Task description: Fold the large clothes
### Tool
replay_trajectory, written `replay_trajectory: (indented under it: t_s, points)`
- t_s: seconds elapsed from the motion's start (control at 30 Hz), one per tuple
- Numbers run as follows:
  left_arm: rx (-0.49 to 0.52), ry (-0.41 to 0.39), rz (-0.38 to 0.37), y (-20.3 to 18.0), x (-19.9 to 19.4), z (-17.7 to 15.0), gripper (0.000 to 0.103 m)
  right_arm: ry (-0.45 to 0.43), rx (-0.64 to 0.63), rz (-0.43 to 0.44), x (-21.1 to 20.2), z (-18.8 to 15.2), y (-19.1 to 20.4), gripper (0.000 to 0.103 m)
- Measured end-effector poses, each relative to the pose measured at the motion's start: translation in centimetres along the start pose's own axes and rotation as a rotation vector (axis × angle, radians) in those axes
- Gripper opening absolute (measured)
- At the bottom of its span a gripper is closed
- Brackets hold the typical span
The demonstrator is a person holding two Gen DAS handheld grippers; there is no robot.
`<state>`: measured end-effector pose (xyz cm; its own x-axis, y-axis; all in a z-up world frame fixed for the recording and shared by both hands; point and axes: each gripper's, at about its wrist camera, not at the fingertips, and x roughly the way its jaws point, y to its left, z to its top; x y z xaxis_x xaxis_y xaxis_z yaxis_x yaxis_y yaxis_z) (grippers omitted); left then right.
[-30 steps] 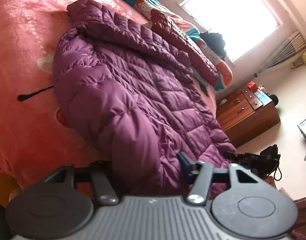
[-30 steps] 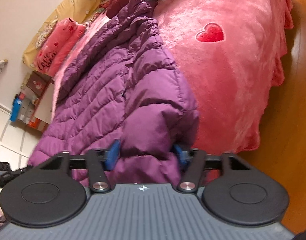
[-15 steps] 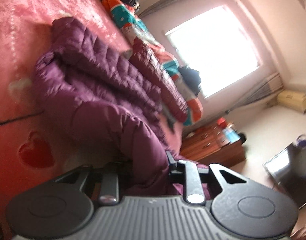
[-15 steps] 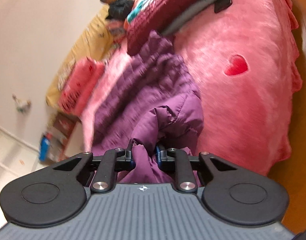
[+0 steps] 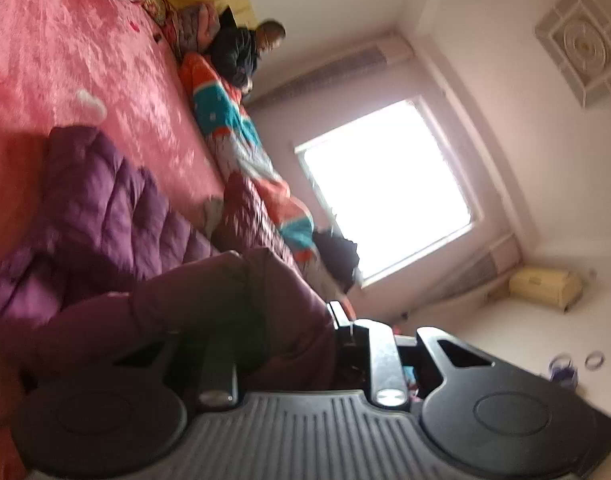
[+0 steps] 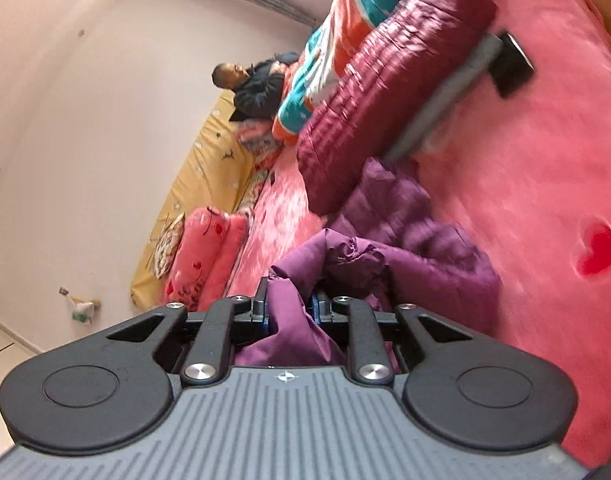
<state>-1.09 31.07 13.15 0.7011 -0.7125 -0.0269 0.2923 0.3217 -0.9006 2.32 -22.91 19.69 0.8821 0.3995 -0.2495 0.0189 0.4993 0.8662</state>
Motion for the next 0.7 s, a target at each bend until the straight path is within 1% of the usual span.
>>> replay_trajectory:
  t_s: [0.1,0.23,0.37,0.43,0.6,0.63,0.7]
  points:
    - [-0.029,-0.062,-0.001,1.7,1.6,1.7,0.024,-0.018,0.011,-0.007,2.5,1.6,0.1,0.023]
    - [-0.089,-0.130,0.013,5.0,4.6,3.6,0.024,-0.045,0.017,-0.050,6.4,3.2,-0.3,0.023]
    - [-0.134,-0.166,0.049,8.2,7.1,5.3,0.024,-0.055,-0.015,-0.126,9.9,4.5,-1.0,0.023]
    - [-0.149,-0.170,0.063,9.6,8.2,6.1,0.024,-0.057,-0.018,-0.160,11.4,4.9,-1.7,0.023]
    - [-0.131,-0.154,0.131,11.4,10.0,7.3,0.025,-0.067,-0.015,-0.249,15.1,5.0,-3.4,0.023]
    - [-0.123,-0.150,0.150,11.5,10.2,7.4,0.027,-0.063,-0.010,-0.267,15.9,4.9,-3.8,0.023]
    - [-0.119,-0.144,0.165,11.8,10.2,7.5,0.030,-0.059,-0.004,-0.293,17.0,4.6,-4.4,0.027]
